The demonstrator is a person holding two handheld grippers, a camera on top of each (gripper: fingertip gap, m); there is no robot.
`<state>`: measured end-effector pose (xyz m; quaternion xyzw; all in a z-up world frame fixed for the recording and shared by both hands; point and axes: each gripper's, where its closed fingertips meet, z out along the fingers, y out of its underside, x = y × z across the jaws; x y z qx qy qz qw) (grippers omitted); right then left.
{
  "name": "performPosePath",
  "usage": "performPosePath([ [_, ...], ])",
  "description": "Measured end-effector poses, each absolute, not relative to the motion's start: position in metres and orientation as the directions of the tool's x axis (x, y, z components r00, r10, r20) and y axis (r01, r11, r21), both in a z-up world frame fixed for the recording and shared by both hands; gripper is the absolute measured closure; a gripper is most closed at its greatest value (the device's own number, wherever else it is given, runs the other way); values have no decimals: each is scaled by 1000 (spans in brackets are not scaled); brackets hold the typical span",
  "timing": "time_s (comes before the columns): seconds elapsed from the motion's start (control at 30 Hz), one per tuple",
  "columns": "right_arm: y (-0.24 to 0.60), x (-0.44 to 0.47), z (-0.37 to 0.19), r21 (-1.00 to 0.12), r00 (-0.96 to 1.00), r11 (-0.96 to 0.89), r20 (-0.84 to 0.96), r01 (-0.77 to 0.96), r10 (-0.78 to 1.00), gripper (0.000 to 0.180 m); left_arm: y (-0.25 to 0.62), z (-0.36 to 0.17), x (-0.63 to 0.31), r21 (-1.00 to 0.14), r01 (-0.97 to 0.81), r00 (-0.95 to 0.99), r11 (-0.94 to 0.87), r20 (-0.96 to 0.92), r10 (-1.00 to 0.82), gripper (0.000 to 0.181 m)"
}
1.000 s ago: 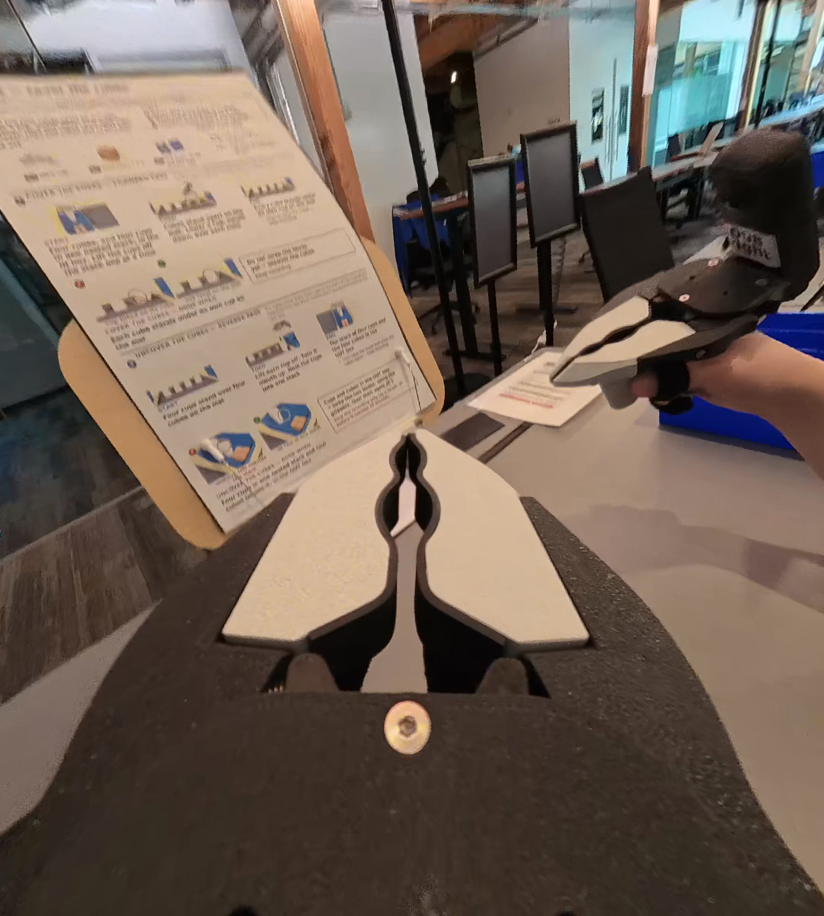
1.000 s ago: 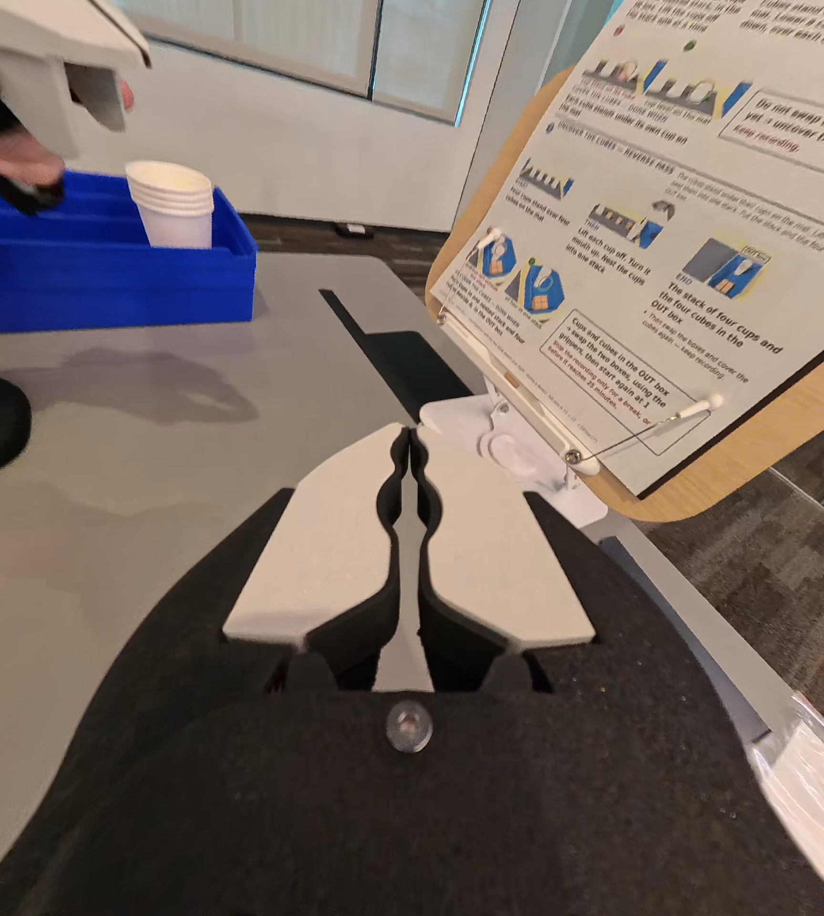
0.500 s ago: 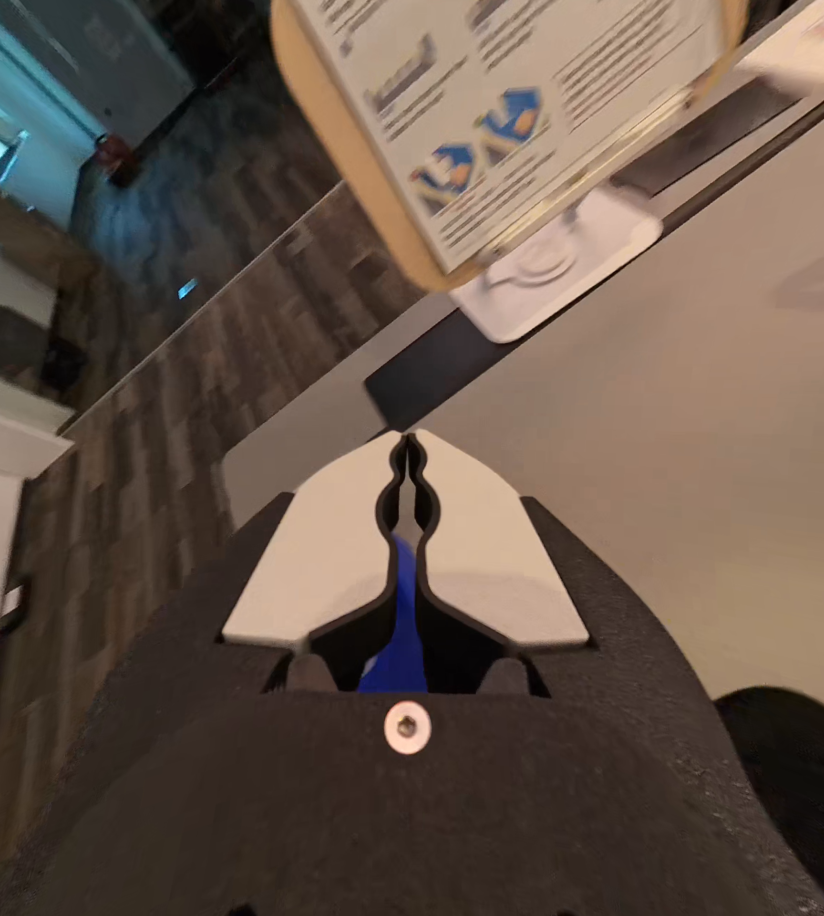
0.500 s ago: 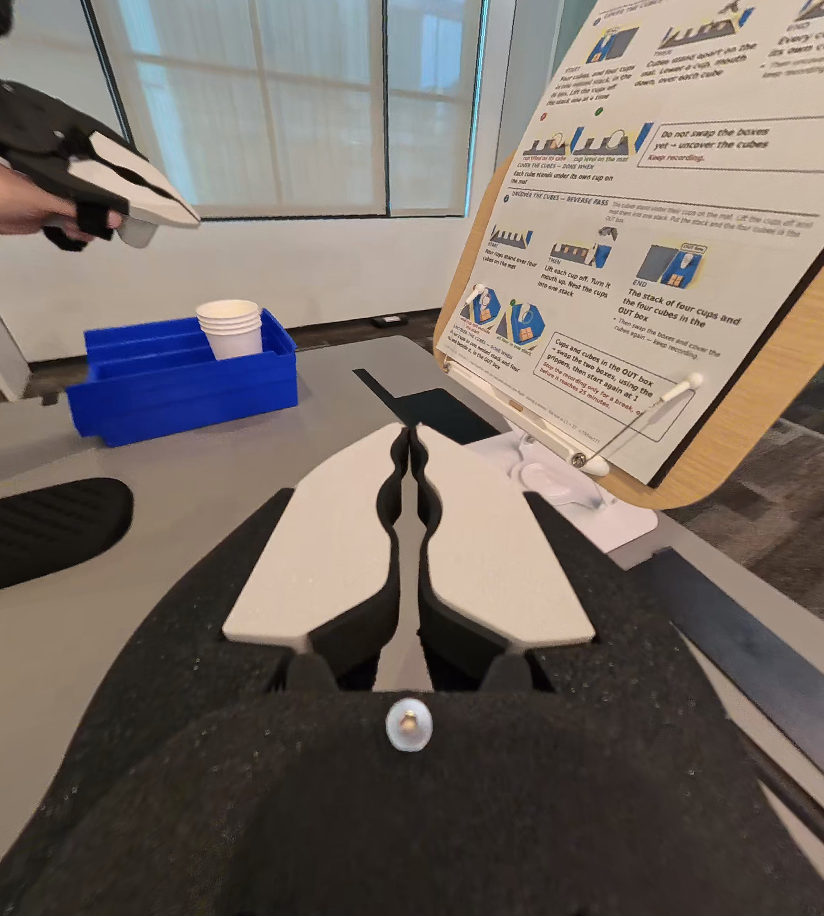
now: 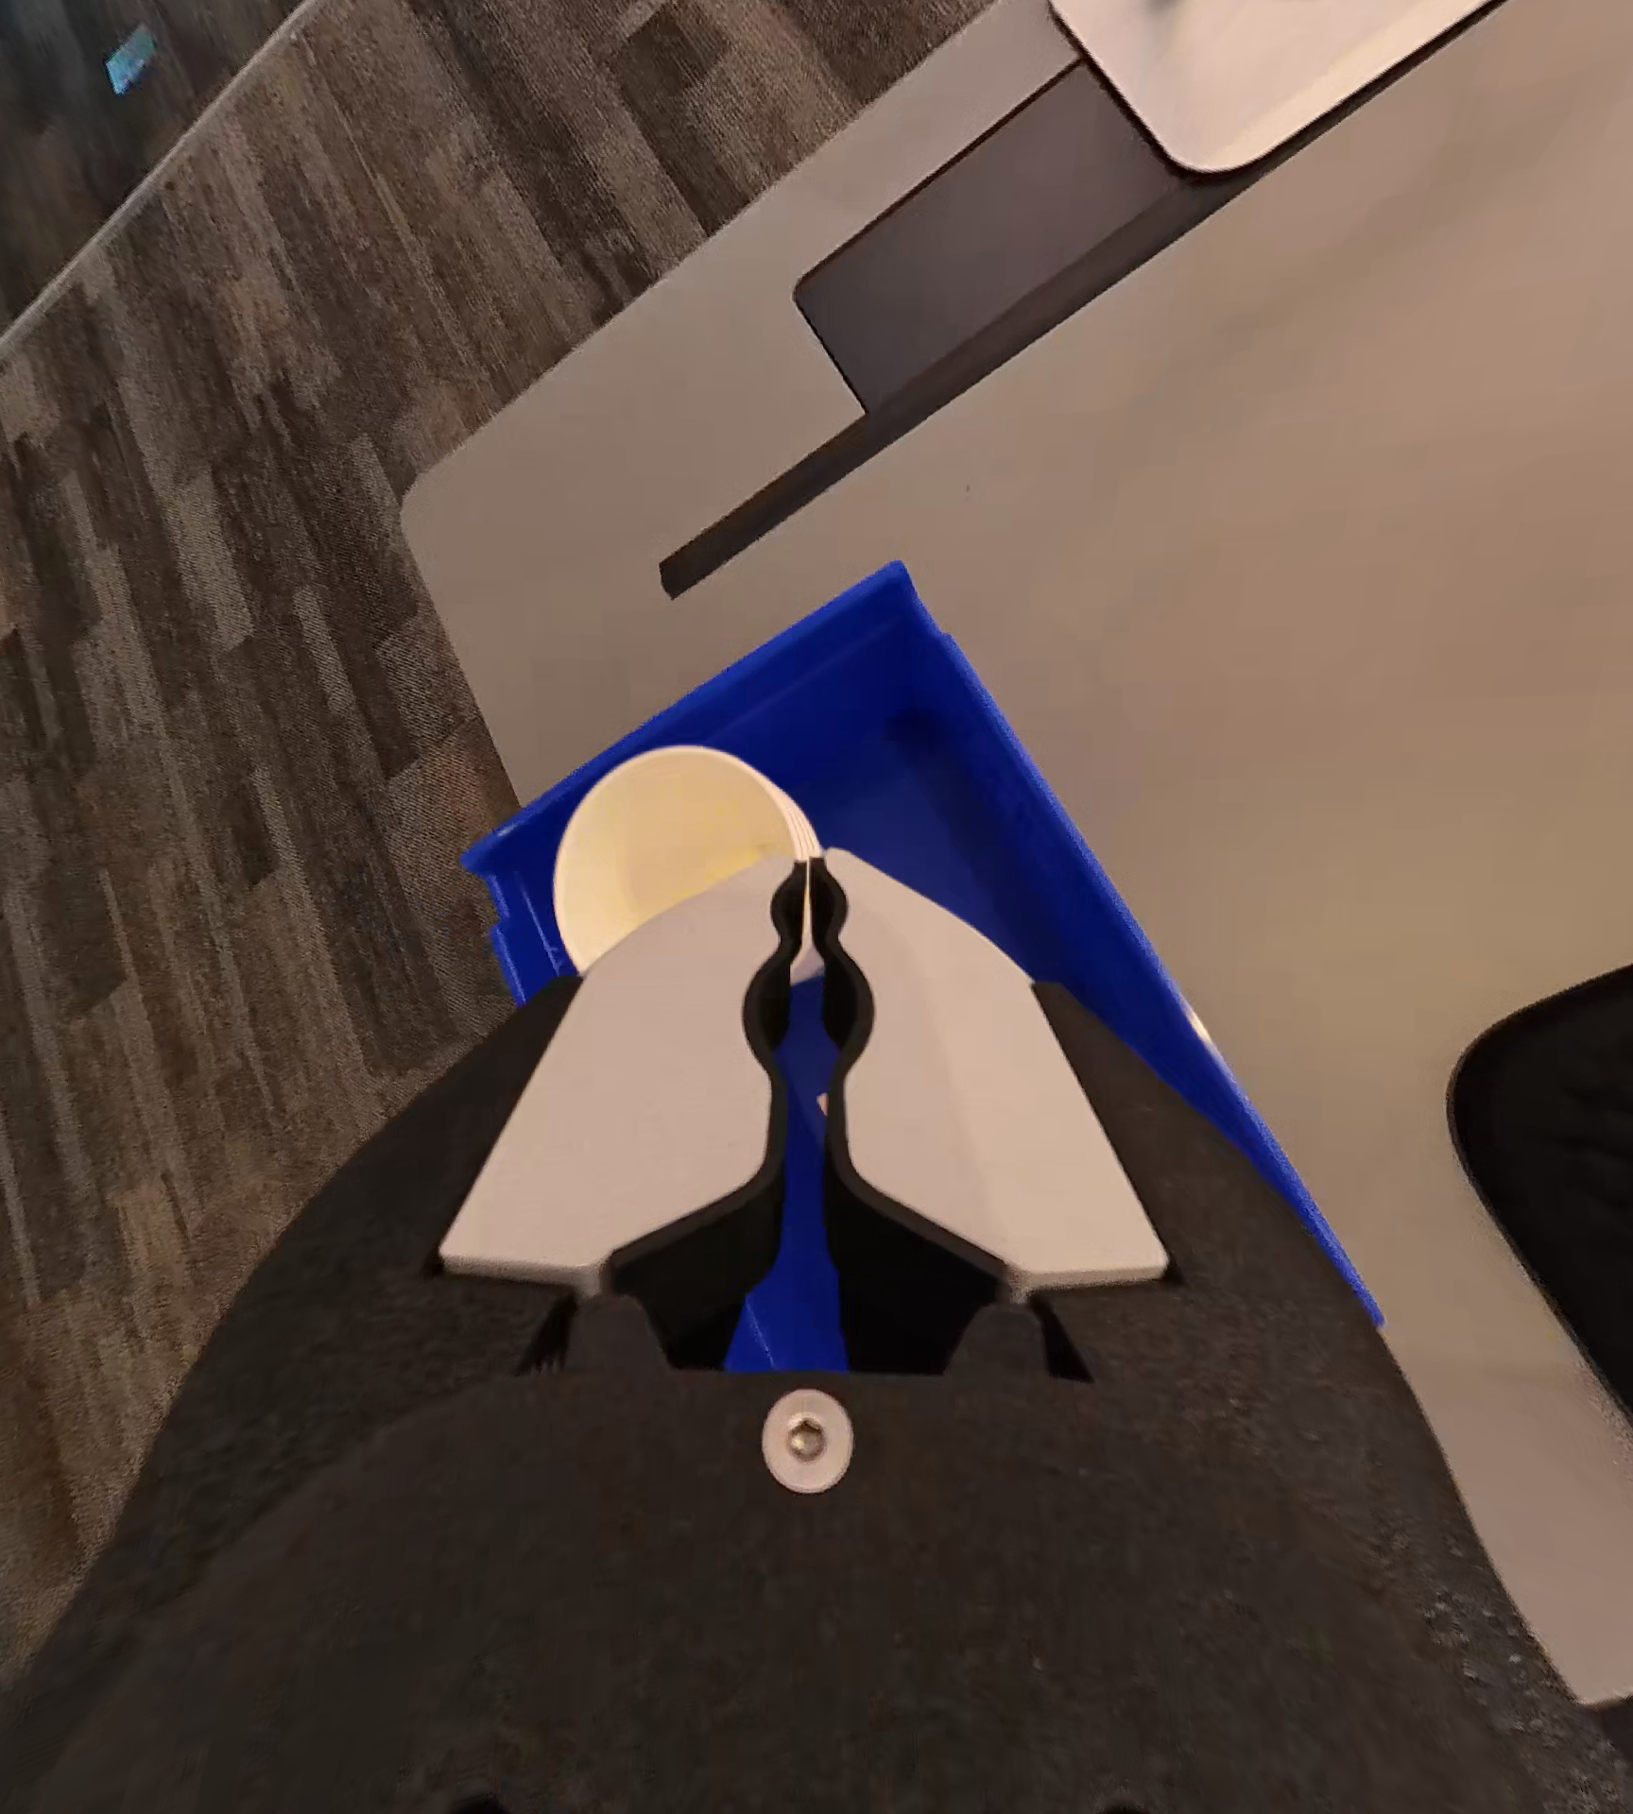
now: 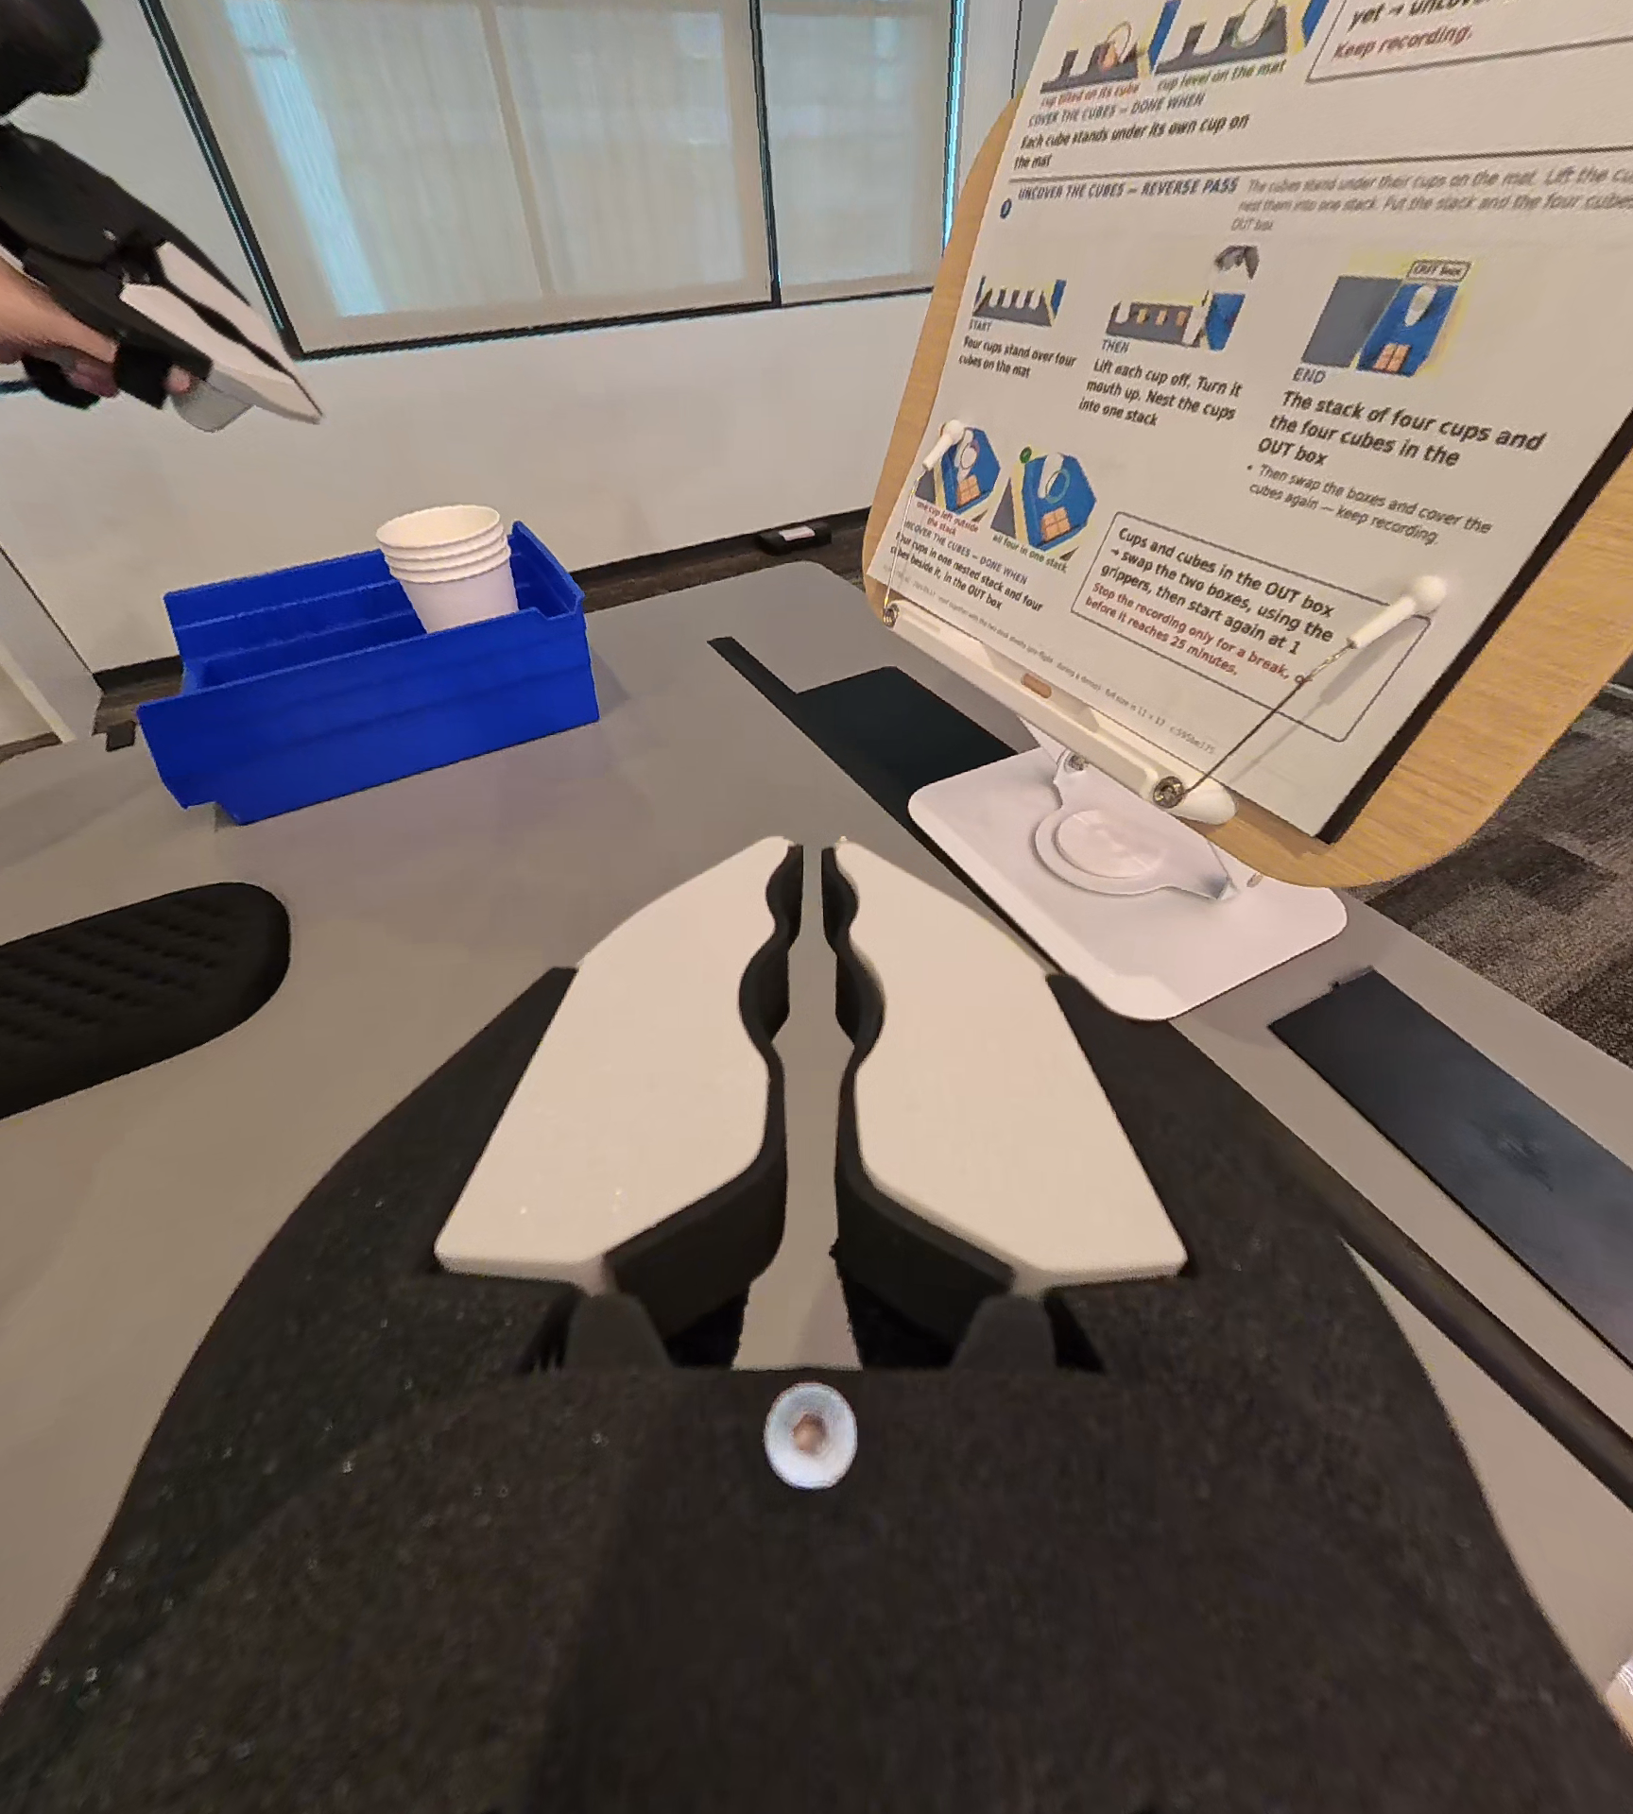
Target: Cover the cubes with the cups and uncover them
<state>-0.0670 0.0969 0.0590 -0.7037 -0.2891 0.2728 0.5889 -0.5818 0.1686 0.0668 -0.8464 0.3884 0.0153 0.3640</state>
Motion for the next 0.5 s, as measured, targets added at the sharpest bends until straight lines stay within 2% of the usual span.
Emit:
performPosePath([
  [0.3, 100, -65, 54, -982, 698, -155, -37, 107, 716, 176, 133, 18, -616, -498, -667, 725, -554, -262, -637, 178],
  [0.4, 100, -64, 52, -980, 699, -164, -38, 114, 714, 175, 136, -6, -640, -509, -500, 865, -701, -256, -431, 178],
  [0.5, 101, -65, 49, -977, 698, -176, -42, 121, 714, 175, 129, -36, -643, -517, -326, 943, -792, -123, -308, 177],
])
